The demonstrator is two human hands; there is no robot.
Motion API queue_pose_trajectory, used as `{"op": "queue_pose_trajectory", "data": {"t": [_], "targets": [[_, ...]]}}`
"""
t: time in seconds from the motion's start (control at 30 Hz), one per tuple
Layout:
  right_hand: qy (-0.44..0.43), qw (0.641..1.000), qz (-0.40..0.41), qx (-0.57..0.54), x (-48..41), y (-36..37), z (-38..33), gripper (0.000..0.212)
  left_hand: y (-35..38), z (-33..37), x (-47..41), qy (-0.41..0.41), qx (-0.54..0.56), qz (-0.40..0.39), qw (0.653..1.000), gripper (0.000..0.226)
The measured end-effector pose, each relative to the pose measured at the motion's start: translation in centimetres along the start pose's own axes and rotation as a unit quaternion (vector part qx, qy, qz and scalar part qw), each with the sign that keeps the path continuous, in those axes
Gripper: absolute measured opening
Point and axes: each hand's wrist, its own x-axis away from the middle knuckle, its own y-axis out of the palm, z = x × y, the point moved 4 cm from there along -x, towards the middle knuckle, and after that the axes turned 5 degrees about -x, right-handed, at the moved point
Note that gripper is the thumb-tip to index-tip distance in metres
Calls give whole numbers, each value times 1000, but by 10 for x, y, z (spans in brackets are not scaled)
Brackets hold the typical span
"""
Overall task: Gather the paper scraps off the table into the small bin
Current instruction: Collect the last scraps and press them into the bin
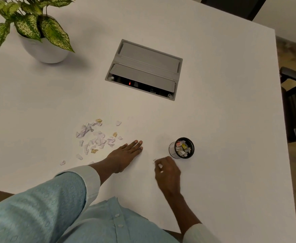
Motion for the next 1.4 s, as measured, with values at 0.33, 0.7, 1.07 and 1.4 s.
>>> {"op": "queue_pose_trajectory", "data": {"t": [0.33,0.7,1.07,1.4], "targets": [[59,994,32,88,-64,-72,35,21,-2,2,1,-5,-11,-6,1000,123],[59,974,-102,192,-48,-44,50,41,4,0,-1,-3,-13,-2,1000,120],[83,980,-62,170,-59,-44,48,29,-3,4,2,-10,-19,-14,1000,121],[-49,989,33,132,-41,-21,-19,2,5,10,21,-16,-3,5,1000,91]]}}
